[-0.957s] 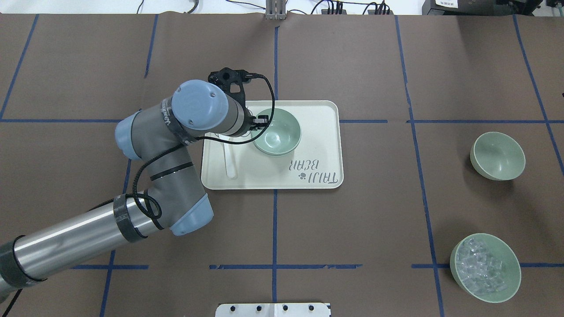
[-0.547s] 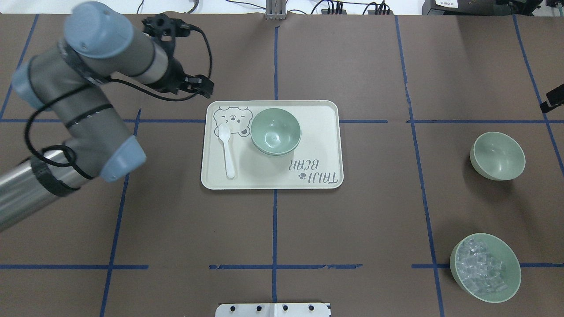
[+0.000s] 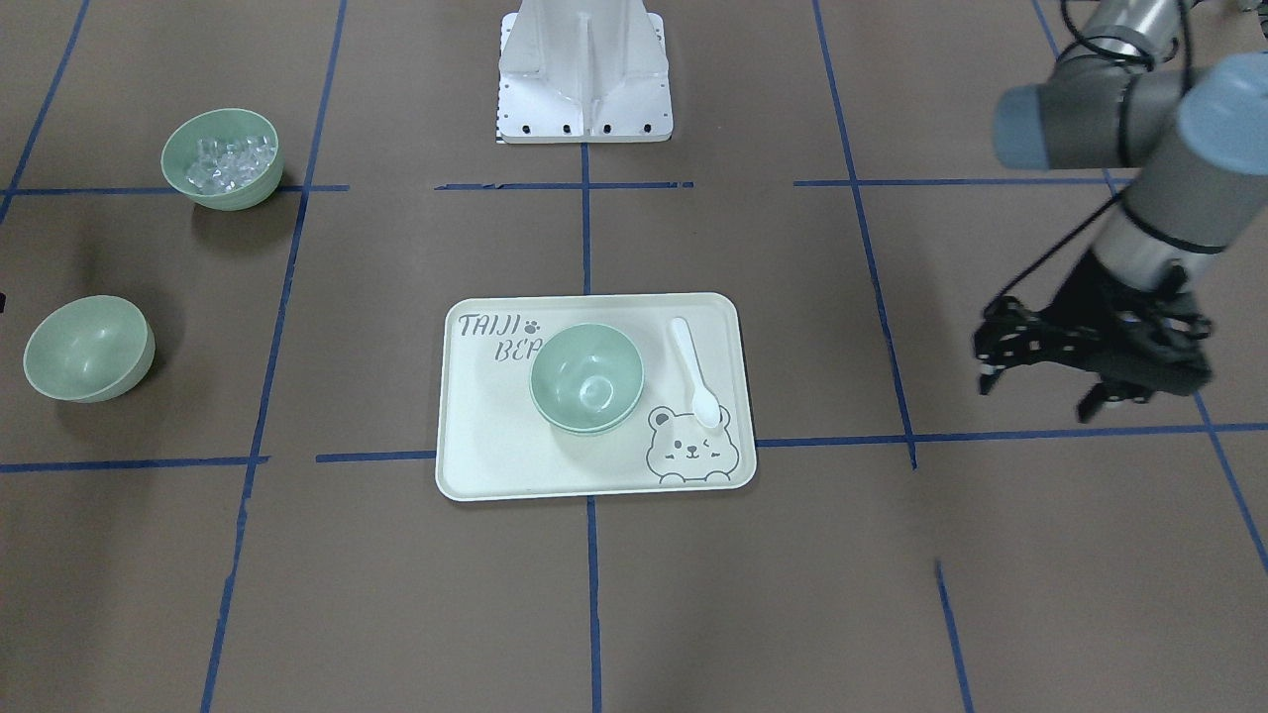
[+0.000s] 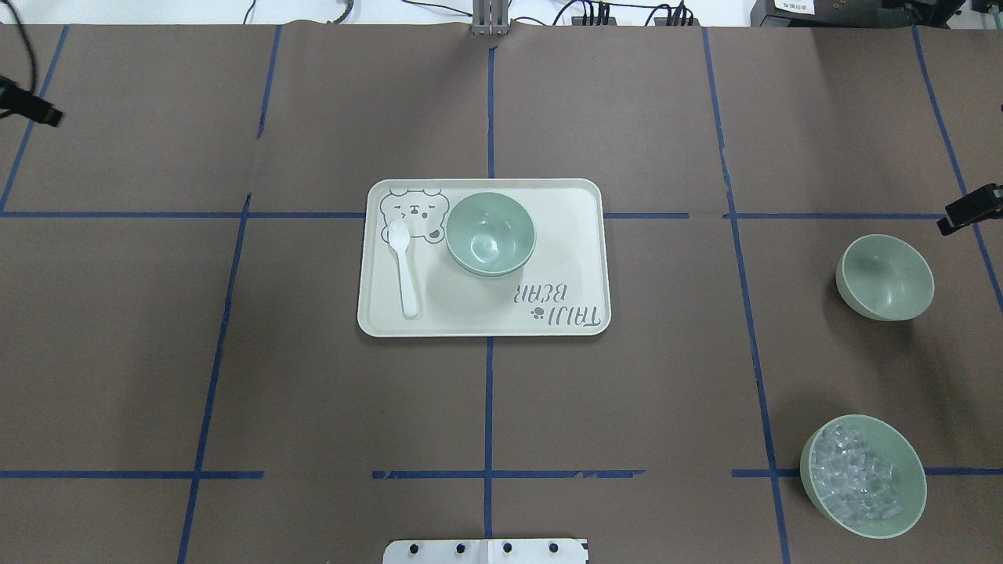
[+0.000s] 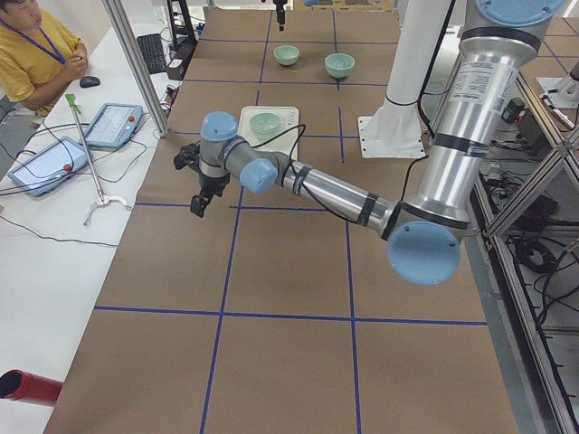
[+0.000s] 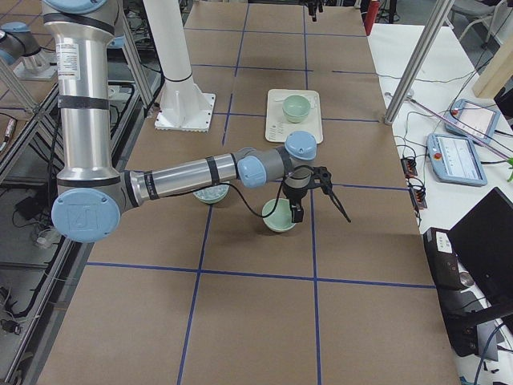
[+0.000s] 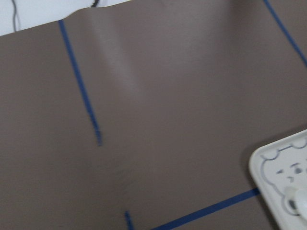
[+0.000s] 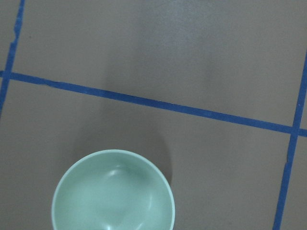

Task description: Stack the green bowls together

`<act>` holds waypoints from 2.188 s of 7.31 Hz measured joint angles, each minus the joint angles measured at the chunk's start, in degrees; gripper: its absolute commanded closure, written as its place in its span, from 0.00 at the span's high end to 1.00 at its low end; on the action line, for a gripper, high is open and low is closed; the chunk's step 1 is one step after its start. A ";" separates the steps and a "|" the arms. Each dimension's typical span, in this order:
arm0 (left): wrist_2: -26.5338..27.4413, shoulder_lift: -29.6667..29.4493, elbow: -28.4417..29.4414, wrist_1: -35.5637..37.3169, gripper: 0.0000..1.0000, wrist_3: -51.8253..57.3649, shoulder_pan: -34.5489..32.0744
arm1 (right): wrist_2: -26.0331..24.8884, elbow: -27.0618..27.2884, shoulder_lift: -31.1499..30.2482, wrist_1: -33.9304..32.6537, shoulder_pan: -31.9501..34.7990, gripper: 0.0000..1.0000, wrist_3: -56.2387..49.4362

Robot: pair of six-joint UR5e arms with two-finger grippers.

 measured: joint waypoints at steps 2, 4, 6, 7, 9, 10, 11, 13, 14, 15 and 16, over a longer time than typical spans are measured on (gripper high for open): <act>-1.39 7.42 0.54 -0.55 1.00 9.40 -8.82 | -0.44 -6.81 -0.11 11.07 -1.57 0.93 5.54; -1.56 9.15 0.46 -0.71 1.00 10.91 -10.96 | -2.55 -10.16 -0.24 18.92 -5.56 0.70 12.18; -1.58 9.19 0.43 -0.73 1.00 10.67 -11.18 | -3.37 -10.62 -2.66 23.61 -7.41 0.00 13.84; -1.58 9.18 0.40 -0.73 1.00 10.51 -11.17 | -3.49 -10.66 -4.02 25.17 -7.68 0.00 13.88; -1.58 9.15 0.26 -0.73 1.00 10.05 -11.15 | -3.57 -10.60 -4.91 26.04 -7.95 0.00 13.89; -1.58 9.13 0.18 -0.73 1.00 9.78 -11.15 | -3.37 -10.08 -4.74 26.09 -8.03 0.00 14.06; -1.58 9.11 0.15 -0.73 1.00 9.59 -11.15 | -2.81 -8.64 -4.10 25.70 -8.09 0.00 14.77; -1.58 9.12 0.13 -0.73 1.00 9.49 -11.15 | 0.32 -2.91 0.18 20.72 -8.69 0.00 20.63; -1.58 9.18 0.07 -0.73 1.00 9.48 -11.15 | 1.15 0.65 4.33 16.51 -10.58 0.00 26.56; -1.58 9.28 0.03 -0.73 1.00 9.48 -11.14 | 1.10 2.99 10.01 12.57 -13.68 0.00 33.67; -1.58 9.38 0.01 -0.75 1.00 9.50 -11.16 | 0.10 3.98 16.83 8.76 -17.54 0.00 40.83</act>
